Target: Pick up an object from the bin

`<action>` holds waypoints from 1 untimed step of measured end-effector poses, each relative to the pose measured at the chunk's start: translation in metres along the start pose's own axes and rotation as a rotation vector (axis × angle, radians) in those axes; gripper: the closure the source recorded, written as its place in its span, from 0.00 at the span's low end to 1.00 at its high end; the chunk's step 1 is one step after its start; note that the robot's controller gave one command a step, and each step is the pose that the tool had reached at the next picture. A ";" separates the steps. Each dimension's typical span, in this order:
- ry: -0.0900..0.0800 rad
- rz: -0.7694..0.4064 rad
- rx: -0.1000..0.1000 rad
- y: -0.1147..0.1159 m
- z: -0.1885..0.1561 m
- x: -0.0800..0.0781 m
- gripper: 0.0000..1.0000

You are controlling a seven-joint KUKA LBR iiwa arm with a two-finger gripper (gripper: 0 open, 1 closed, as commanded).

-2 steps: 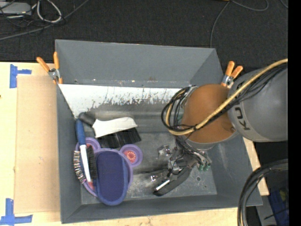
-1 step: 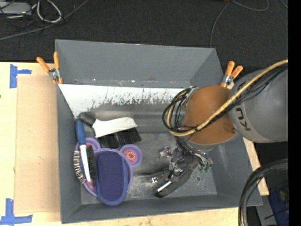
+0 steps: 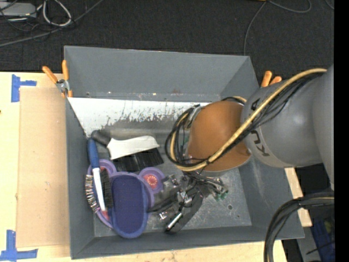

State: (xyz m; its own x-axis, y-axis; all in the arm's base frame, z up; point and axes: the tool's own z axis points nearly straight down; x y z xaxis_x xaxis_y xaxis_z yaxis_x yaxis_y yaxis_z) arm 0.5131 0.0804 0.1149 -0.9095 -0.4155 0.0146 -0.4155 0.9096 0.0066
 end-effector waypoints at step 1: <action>0.001 0.012 -0.001 0.015 -0.001 -0.005 1.00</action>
Offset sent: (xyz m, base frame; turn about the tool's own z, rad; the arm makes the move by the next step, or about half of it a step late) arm 0.0174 -0.0012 0.0303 -0.2274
